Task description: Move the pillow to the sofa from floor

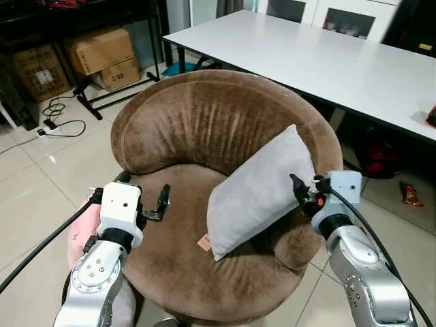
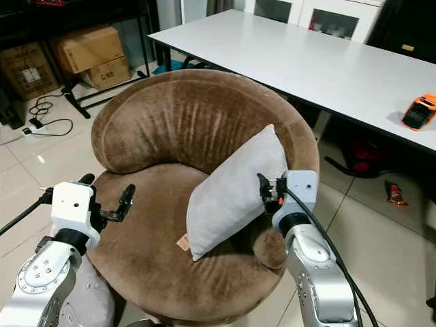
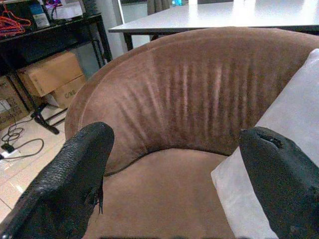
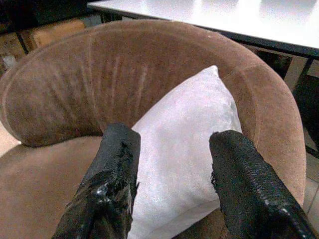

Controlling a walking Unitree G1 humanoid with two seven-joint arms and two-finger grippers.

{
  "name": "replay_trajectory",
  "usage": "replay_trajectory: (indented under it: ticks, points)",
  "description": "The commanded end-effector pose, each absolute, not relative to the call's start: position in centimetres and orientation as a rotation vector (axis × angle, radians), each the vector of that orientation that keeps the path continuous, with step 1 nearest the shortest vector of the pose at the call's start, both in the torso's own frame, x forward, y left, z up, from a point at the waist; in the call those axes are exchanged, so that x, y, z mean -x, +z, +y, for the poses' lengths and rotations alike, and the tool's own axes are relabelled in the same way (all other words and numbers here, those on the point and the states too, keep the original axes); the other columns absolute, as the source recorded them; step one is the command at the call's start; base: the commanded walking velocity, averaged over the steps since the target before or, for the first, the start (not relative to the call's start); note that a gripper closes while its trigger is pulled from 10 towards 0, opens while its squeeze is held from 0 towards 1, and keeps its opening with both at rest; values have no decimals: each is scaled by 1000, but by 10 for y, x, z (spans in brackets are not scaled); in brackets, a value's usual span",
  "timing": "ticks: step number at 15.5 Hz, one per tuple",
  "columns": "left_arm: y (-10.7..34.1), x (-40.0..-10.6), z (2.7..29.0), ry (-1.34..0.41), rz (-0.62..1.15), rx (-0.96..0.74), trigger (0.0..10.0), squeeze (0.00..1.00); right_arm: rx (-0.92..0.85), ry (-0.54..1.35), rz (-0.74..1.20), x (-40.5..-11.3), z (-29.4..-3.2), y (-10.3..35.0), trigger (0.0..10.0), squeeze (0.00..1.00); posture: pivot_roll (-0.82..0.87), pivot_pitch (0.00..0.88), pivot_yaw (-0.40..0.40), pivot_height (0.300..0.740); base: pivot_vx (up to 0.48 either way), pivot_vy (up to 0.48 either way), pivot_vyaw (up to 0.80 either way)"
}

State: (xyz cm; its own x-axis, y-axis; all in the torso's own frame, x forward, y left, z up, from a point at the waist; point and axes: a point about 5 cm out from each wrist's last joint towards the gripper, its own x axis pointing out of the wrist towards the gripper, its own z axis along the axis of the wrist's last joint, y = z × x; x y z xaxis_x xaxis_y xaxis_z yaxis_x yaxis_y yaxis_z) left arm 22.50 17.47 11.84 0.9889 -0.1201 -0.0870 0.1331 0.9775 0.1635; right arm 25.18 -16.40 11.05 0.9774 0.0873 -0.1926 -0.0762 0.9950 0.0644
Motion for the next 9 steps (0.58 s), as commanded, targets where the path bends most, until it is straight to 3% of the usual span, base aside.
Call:
replay_trajectory:
  ticks: [1,9]
  points:
    - [122,-224,175,-114,64,-180,10000,0,-40,74,195,-250,-167,113,10000,0,-113,0,-3,740,0,0,0]
    - [121,-225,177,-103,65,-194,10000,0,-30,64,239,-252,-168,110,10000,0,-107,0,-4,740,-254,0,0]
